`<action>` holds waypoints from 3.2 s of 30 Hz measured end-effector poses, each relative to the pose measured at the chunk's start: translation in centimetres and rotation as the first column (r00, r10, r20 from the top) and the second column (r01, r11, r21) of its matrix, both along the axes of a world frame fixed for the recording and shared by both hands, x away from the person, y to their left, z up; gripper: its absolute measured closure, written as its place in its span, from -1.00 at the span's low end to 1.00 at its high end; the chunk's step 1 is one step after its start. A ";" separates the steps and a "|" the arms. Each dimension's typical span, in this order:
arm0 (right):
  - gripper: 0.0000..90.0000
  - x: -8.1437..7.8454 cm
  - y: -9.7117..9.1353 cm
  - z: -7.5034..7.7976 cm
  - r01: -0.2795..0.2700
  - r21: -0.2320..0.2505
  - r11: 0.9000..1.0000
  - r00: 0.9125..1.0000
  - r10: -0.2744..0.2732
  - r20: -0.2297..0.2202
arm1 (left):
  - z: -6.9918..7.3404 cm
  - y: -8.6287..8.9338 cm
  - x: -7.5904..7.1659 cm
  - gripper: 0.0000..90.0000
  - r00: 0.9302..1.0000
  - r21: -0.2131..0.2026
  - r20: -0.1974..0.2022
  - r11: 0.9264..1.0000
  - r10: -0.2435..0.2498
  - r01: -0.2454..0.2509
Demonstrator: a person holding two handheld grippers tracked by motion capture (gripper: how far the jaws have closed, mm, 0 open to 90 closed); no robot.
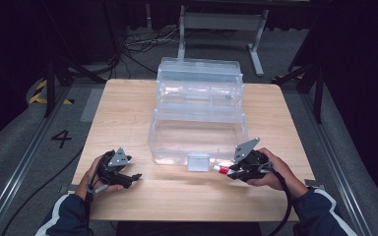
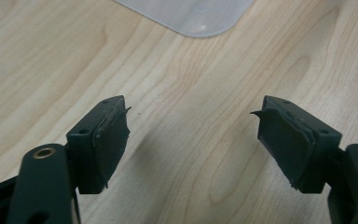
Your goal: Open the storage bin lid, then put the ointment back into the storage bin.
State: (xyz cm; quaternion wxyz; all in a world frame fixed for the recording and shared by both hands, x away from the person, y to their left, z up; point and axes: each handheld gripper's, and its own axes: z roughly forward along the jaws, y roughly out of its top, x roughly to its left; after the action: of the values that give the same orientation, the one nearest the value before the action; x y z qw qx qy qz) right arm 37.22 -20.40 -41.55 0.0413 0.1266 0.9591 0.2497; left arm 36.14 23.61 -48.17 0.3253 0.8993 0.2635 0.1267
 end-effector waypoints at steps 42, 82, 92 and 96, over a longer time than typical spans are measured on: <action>0.58 -0.1 -2.2 7.4 0.024 0.042 0.999 0.990 -0.029 0.136 | -0.8 0.5 0.9 -0.68 0.998 -0.078 -0.047 0.996 0.032 -0.035; 0.58 6.5 2.0 10.0 0.015 -0.083 0.996 0.988 -0.001 0.156 | -0.8 0.5 0.9 -0.68 0.998 -0.078 -0.047 0.996 0.031 -0.035; 0.58 7.9 3.3 9.1 0.000 -0.109 0.994 0.991 0.015 0.134 | -0.8 0.5 0.9 -0.68 0.998 -0.077 -0.048 0.996 0.030 -0.034; 0.58 8.4 4.0 8.8 -0.014 -0.131 0.991 0.991 0.030 0.127 | -0.8 0.5 0.9 -0.68 0.998 -0.077 -0.048 0.996 0.031 -0.034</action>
State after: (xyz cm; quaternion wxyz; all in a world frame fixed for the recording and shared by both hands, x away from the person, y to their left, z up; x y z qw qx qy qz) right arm 45.62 -16.41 -32.78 0.1085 0.0967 0.9700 0.1949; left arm 37.03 24.13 -49.01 0.3518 0.8842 0.2904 0.1007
